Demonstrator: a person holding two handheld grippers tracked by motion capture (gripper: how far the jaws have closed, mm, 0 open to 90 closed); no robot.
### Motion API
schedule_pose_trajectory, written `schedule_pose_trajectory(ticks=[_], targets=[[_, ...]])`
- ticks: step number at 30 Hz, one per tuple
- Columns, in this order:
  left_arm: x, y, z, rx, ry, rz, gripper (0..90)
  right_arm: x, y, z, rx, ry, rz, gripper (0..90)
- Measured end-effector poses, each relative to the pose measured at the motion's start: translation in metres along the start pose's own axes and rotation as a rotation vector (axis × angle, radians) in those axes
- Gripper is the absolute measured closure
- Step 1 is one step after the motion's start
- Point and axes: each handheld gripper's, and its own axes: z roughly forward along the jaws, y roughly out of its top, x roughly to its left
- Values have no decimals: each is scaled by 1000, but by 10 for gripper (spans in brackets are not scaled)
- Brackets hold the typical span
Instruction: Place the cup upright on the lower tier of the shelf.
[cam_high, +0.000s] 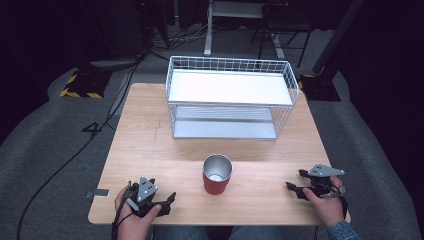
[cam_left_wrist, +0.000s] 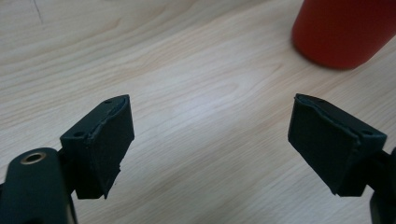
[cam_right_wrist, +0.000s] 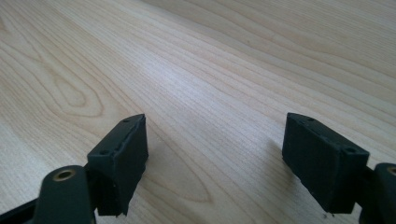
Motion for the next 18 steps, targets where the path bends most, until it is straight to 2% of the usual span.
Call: schedule_pose_trajectory(ticks=[3, 5, 6, 9, 10, 15, 16, 18], targets=[[-9, 0, -5, -48, -12, -25, 154, 0, 0, 0, 0, 0, 0, 226], [-11, -1, -6, -55, -20, -28, 154, 0, 0, 0, 0, 0, 0, 226], [-17, -2, -7, -78, -30, -38, 154, 0, 0, 0, 0, 0, 1, 226], [-23, -2, -8, -90, -29, -33, 154, 0, 0, 0, 0, 0, 1, 226], [-28, -1, -9, -102, -34, -21, 154, 0, 0, 0, 0, 0, 1, 226], [-39, 0, -7, -125, -41, -23, 153, 0, 0, 0, 0, 0, 1, 226], [-46, 2, -3, -136, -56, -17, 154, 0, 0, 0, 0, 0, 1, 226], [-52, 3, 1, -136, -64, -12, 154, 0, 0, 0, 0, 0, 1, 226]])
